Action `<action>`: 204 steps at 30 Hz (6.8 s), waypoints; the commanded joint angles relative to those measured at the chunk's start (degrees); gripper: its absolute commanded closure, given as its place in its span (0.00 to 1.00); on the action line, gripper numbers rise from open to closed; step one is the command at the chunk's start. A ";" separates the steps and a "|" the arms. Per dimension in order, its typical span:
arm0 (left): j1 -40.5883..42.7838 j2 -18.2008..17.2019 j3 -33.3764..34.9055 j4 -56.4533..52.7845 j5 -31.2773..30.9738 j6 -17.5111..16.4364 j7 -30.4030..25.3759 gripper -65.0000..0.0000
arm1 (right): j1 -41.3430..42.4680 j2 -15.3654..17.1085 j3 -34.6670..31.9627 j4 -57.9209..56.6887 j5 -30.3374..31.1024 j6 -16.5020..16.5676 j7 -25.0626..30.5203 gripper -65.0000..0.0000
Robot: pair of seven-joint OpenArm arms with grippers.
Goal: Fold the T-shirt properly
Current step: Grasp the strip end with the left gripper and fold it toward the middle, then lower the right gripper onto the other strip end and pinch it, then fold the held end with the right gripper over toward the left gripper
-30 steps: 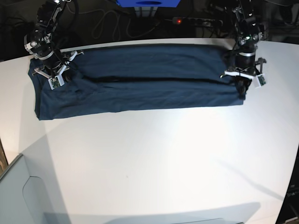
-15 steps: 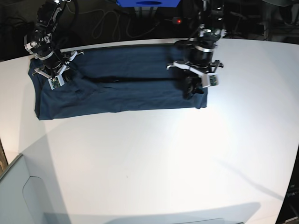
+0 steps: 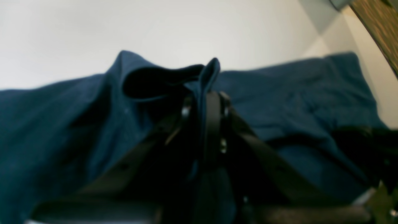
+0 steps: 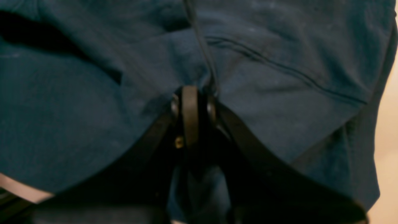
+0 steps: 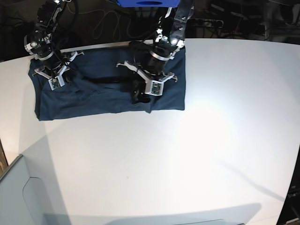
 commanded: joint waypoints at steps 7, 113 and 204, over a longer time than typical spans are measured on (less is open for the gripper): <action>-4.43 0.62 5.87 -3.80 -0.66 -0.31 -1.74 1.00 | 0.01 1.07 0.03 0.42 -0.34 0.67 -0.65 1.00; -10.32 -17.84 1.03 -7.40 -24.31 -0.84 -1.83 0.78 | 1.59 0.81 -0.67 8.33 -0.43 0.67 -0.92 0.76; -11.55 -18.19 0.86 -8.64 -24.22 -0.40 -1.74 0.78 | 1.59 -4.47 -35.93 17.12 -0.34 0.67 -7.51 1.00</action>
